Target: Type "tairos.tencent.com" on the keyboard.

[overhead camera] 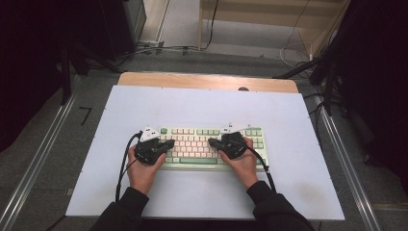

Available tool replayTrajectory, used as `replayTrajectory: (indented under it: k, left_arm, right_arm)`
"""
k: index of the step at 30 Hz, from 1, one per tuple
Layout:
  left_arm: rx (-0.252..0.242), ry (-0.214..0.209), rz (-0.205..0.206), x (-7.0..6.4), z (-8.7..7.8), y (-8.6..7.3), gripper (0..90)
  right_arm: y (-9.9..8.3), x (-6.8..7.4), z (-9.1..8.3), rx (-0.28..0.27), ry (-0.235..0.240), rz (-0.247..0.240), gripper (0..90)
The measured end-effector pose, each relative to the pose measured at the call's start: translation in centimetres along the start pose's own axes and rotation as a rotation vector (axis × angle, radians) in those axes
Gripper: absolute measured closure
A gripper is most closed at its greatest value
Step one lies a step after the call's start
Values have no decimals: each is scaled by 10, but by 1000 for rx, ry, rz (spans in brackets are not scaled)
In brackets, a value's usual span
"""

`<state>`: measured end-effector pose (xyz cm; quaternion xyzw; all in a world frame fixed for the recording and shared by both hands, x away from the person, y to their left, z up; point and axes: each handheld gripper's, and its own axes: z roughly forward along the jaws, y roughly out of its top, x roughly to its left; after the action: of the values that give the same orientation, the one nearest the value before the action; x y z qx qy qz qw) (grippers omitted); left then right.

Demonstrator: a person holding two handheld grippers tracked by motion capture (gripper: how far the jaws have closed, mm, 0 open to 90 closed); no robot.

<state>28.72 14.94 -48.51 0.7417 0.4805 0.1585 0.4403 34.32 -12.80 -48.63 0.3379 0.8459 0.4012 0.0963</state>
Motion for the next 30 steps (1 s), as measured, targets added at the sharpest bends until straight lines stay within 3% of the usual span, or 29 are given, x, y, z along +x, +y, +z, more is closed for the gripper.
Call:
replayTrajectory:
  k: [30]
  left_arm:
    - [0, -4, -2, 0, 0, 0, 900]
  right_arm:
    - [0, 1, 1, 1, -5, -7, 879]
